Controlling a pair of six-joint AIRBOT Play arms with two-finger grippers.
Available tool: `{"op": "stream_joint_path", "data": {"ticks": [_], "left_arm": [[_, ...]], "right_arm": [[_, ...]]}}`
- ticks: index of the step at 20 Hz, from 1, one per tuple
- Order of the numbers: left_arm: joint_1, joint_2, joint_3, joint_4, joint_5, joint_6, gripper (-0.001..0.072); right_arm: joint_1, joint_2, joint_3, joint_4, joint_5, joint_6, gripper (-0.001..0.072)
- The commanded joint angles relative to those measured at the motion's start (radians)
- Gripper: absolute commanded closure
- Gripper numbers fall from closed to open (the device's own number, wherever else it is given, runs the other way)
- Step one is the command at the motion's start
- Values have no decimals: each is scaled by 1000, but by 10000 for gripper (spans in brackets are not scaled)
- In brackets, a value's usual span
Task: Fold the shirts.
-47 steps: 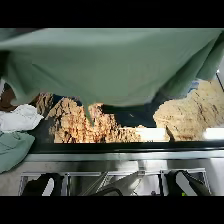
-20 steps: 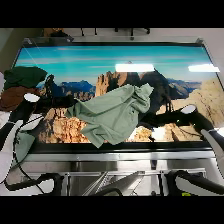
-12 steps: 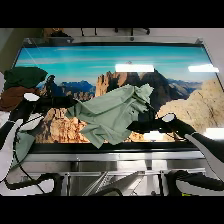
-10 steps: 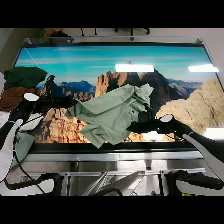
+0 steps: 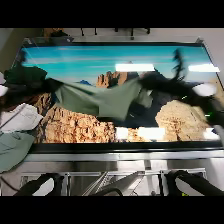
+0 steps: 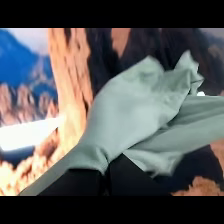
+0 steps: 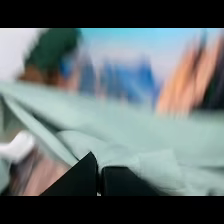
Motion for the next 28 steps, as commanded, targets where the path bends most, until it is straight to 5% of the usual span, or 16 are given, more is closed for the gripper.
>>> {"op": "stream_joint_path", "data": {"ticks": [1,7,12,19,24,25,26,27,28], "left_arm": [[68,223,230,-3,-69,0,693],[74,447,582,32,-70,0,693],[74,414,645,127,-119,-32,693],[-23,-96,437,48,-224,-5,693],[-161,-610,422,50,-73,56,688],[-165,-692,478,50,-85,28,526],[-161,-763,545,50,-111,-23,136],[-149,-809,604,53,-142,-82,30],[-129,-837,657,53,-187,-134,28]], "right_arm": [[-160,137,345,5,81,-28,690],[-214,227,607,-80,112,-28,690],[-214,185,614,-164,153,-24,690],[-213,-181,429,-215,201,14,690],[-211,-570,316,-204,32,13,689],[-213,-644,318,-192,-6,13,683],[-216,-698,322,-189,-30,13,683],[-222,-736,329,-189,-36,13,634],[-235,-755,334,-189,-34,13,444]]}}
